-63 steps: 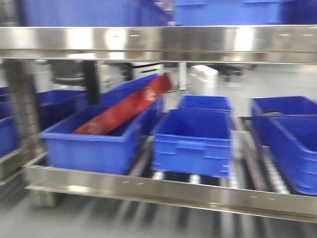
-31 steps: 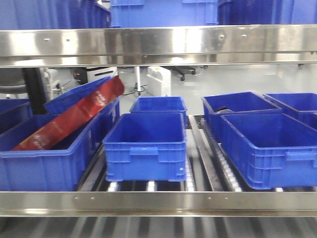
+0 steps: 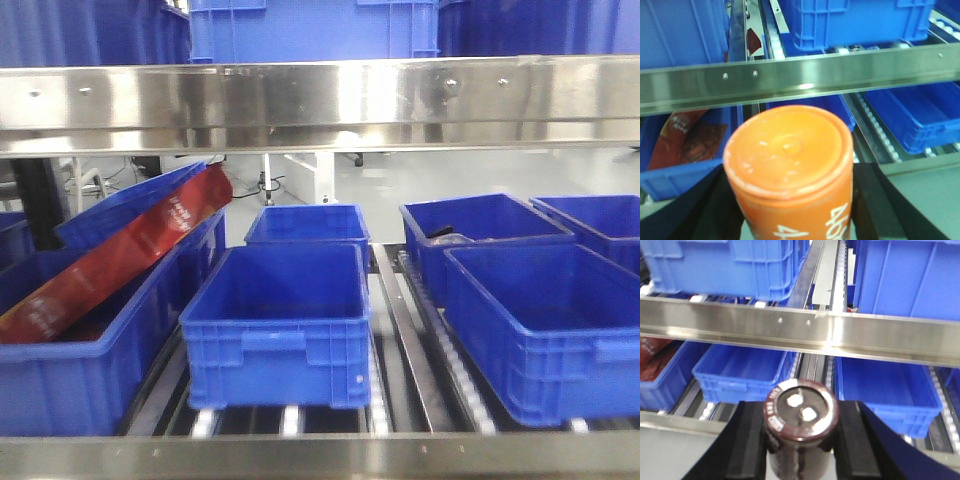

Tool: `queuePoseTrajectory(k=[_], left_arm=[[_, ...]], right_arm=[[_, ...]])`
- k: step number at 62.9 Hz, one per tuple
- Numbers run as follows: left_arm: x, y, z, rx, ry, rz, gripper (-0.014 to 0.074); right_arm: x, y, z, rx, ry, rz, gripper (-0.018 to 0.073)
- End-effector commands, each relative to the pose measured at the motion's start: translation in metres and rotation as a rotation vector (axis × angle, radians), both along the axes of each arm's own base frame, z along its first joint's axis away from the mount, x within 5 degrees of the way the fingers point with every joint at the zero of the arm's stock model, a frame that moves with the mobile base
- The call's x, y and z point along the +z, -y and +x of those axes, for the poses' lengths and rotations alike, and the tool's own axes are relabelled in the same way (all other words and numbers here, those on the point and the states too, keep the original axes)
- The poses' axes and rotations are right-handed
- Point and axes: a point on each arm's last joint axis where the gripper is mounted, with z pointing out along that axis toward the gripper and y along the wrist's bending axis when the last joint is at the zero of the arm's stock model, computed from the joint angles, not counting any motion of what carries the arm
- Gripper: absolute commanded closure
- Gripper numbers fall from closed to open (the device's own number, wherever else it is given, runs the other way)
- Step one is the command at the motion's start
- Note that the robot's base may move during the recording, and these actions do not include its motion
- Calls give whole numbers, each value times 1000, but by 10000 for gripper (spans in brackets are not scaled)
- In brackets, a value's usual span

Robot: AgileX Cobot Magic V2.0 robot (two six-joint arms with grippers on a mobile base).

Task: Place cylindrical capacitor in blue bin on shelf
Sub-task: 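Drive the base up to the shelf of blue bins, then move the left gripper with the orange cylinder over a blue bin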

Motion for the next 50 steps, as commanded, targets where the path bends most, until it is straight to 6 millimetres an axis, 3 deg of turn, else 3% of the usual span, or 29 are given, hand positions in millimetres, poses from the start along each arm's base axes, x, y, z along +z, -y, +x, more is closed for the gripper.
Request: queuePoseTrajectory(k=[1, 50], left_arm=[[4, 1, -1, -9, 31, -8, 707], [4, 1, -1, -9, 31, -8, 707]], right_arm=[[5, 0, -1, -2, 37, 1, 721], [5, 0, -1, -2, 37, 1, 721]])
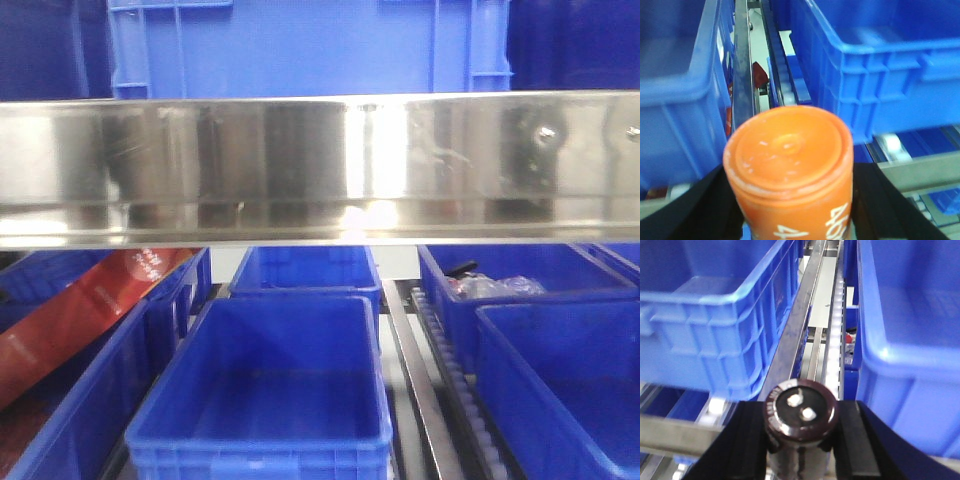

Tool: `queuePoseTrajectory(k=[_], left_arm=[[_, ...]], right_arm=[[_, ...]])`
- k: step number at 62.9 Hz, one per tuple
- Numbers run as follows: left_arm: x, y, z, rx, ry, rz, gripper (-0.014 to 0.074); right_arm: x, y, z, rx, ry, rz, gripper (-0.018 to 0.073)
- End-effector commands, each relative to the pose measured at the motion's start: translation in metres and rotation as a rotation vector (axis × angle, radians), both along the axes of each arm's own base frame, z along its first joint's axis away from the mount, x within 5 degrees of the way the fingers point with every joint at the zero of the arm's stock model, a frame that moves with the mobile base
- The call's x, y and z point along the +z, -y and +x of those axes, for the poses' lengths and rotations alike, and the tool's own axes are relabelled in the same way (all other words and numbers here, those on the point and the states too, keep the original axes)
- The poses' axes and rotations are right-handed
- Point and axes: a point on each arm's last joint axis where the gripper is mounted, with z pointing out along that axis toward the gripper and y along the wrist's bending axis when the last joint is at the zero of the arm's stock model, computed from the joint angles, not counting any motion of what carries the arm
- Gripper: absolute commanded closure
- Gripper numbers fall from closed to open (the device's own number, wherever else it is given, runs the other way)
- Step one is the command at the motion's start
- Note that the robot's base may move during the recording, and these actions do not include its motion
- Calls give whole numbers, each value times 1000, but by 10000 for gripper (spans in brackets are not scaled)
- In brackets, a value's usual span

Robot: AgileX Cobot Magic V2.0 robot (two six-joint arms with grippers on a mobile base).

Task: Place cylindrical capacitor in blue bin on shelf
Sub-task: 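Move the left gripper with the orange cylinder over a blue bin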

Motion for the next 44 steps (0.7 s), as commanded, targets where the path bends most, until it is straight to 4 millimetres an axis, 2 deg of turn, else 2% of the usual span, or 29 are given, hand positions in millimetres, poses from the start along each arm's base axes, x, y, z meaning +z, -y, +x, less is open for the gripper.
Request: queuePoseTrajectory(k=[1, 44], left_arm=[[4, 1, -1, -9, 31, -8, 707], [4, 1, -1, -9, 31, -8, 707]], right_arm=[[5, 0, -1, -2, 37, 1, 721], [5, 0, -1, -2, 37, 1, 721]])
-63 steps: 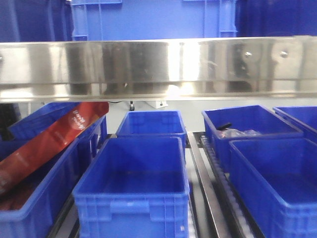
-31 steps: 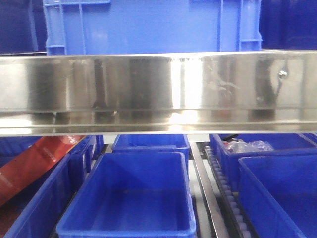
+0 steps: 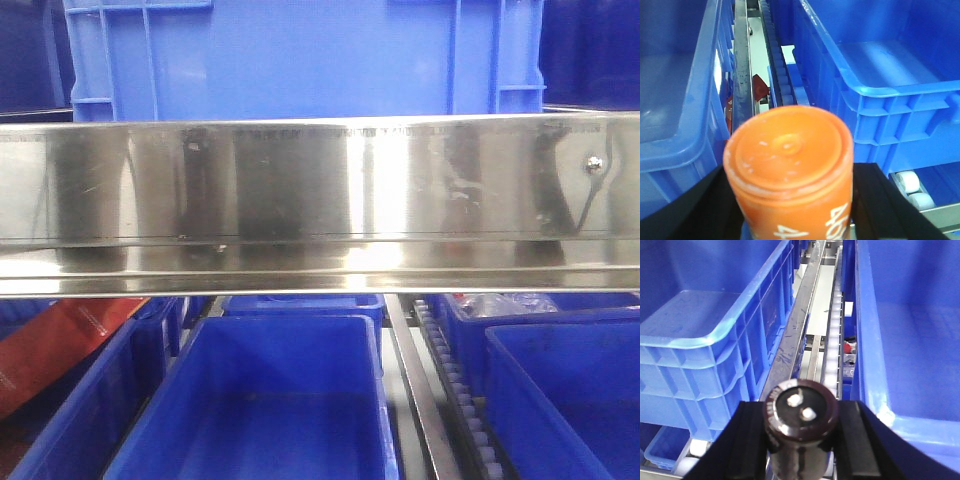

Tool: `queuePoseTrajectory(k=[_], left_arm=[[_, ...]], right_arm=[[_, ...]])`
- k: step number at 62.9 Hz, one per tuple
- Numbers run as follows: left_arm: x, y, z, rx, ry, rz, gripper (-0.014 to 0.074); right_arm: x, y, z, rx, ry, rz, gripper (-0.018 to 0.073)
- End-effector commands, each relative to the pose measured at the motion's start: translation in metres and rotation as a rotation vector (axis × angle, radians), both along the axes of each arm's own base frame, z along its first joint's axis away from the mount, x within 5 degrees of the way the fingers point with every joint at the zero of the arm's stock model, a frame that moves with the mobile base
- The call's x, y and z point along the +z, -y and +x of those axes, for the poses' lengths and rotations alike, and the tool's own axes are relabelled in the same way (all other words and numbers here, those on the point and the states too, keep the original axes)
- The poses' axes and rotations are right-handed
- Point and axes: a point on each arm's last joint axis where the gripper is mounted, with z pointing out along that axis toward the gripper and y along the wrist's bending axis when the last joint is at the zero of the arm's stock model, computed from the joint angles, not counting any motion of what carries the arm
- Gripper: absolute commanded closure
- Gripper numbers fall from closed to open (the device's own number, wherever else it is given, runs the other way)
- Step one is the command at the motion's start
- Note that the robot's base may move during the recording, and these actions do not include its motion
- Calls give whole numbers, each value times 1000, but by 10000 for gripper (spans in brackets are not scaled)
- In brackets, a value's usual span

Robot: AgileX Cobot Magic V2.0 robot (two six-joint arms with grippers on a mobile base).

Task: Place cylindrical capacitor in blue bin on shelf
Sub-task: 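Move the left gripper with the orange cylinder over a blue bin, then open the left gripper to drop the orange cylinder into the bin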

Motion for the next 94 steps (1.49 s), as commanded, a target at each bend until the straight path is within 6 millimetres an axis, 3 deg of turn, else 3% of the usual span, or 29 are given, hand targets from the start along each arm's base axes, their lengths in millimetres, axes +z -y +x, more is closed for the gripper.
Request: queuePoseTrajectory(k=[1, 71, 82, 94], left_arm=[[4, 1, -1, -9, 31, -8, 707], [8, 2, 1, -15, 75, -23, 707], [27, 13, 16, -150, 173, 48, 707], [59, 35, 62, -321, 139, -32, 707]], right_arm=[[5, 0, -1, -2, 37, 1, 721], [5, 0, -1, -2, 37, 1, 721], [5, 0, -1, -3, 40, 2, 721], [7, 1, 0, -7, 66, 7, 721]])
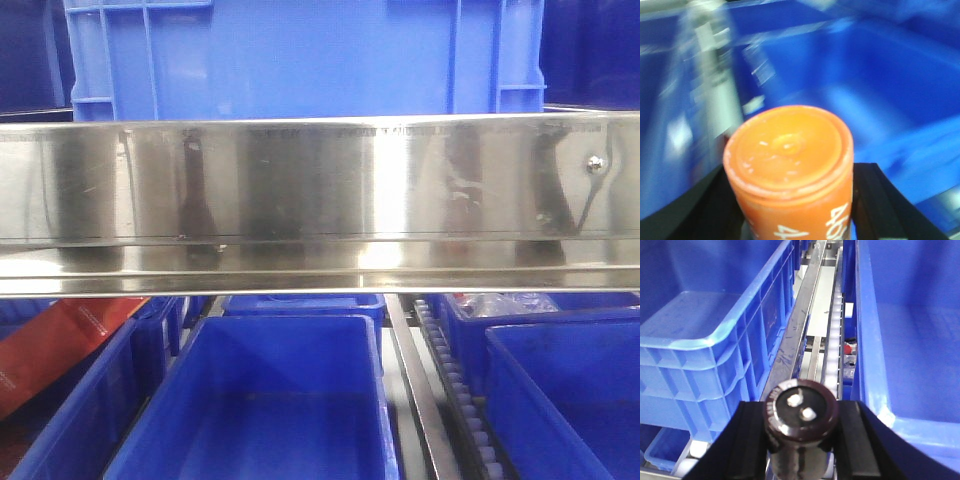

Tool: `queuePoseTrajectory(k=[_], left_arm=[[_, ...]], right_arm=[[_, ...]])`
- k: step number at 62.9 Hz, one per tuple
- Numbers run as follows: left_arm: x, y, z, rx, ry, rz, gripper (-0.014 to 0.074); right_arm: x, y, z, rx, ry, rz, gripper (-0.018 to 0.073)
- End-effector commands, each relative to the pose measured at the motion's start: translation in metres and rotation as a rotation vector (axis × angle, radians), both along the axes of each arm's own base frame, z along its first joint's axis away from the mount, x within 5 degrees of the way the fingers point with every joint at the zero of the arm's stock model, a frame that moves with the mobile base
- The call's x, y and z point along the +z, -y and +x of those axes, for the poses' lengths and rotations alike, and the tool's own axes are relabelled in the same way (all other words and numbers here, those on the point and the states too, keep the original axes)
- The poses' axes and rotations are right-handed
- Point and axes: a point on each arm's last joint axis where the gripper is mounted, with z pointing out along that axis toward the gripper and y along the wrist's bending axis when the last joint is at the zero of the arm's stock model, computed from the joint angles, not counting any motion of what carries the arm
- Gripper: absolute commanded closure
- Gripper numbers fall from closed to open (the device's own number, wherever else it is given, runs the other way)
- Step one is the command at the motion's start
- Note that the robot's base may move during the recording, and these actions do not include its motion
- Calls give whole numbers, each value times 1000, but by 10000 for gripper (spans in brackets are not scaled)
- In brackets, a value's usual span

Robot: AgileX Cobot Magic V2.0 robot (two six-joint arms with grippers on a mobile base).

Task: Place cylindrical capacitor in blue bin on shelf
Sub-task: 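Open the left gripper to drop the orange cylinder into the bin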

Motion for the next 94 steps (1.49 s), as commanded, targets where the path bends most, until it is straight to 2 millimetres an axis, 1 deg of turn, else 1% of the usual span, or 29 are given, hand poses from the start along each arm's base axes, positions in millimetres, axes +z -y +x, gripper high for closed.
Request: queuePoseTrajectory(k=[1, 6, 10, 15, 20, 21, 27, 30, 36, 39, 47, 54, 56, 61, 65, 66, 72, 73, 76, 78, 79, 81, 87, 92, 94], left_arm=[[12, 12, 23, -87, -14, -31, 707], [16, 21, 51, -130, -48, -58, 707], [21, 31, 68, -161, -45, -58, 707], [19, 53, 92, -232, -52, -28, 707], [15, 75, 111, -276, -52, 3, 707], [11, 79, 118, -281, -63, 14, 707], [-1, 99, 142, -294, -73, 79, 707], [-13, 108, 160, -294, -89, 101, 707], [-30, 117, 185, -284, -100, 104, 707], [-43, 122, 199, -280, -120, 106, 707], [-70, 129, 221, -273, -163, 123, 707], [-85, 132, 230, -274, -199, 136, 697], [-88, 133, 232, -274, -207, 138, 675], [-93, 134, 233, -278, -229, 144, 584], [-95, 134, 233, -282, -242, 148, 464], [-95, 134, 233, -283, -245, 149, 416], [-95, 134, 233, -282, -246, 147, 208], [-95, 134, 233, -281, -246, 146, 153], [-95, 134, 233, -281, -246, 146, 46], [-95, 134, 233, -281, -246, 146, -16], [-95, 134, 233, -281, -246, 146, -32], [-94, 134, 232, -282, -249, 147, -9], [-82, 131, 224, -283, -227, 142, 65], [-67, 127, 213, -284, -197, 137, 139], [-57, 124, 207, -284, -178, 132, 168]], right_arm=[[6, 1, 0, -6, 57, 5, 721], [7, 1, 0, -8, 70, 7, 721], [8, 1, 0, -10, 79, 9, 721], [9, 1, 1, -11, 86, 10, 721], [9, 1, 1, -11, 87, 11, 721], [9, 1, 1, -11, 87, 11, 721], [10, 1, 1, -12, 95, 12, 721], [10, 1, 1, -13, 101, 13, 721], [11, 1, 1, -14, 105, 14, 721], [11, 1, 1, -14, 105, 14, 721], [11, 1, 1, -14, 105, 14, 721], [11, 1, 1, -14, 105, 14, 721], [11, 1, 1, -14, 105, 14, 721], [11, 1, 1, -14, 105, 14, 721], [11, 1, 1, -14, 105, 14, 721], [11, 1, 1, -14, 105, 14, 721], [11, 1, 1, -14, 105, 14, 721], [11, 1, 1, -14, 105, 14, 721], [11, 1, 1, -14, 105, 14, 721], [11, 1, 1, -14, 105, 14, 721], [11, 1, 1, -14, 105, 14, 721], [11, 1, 1, -14, 105, 14, 721], [11, 1, 1, -14, 105, 14, 721], [11, 1, 1, -14, 105, 14, 721], [11, 1, 1, -14, 105, 14, 721]])
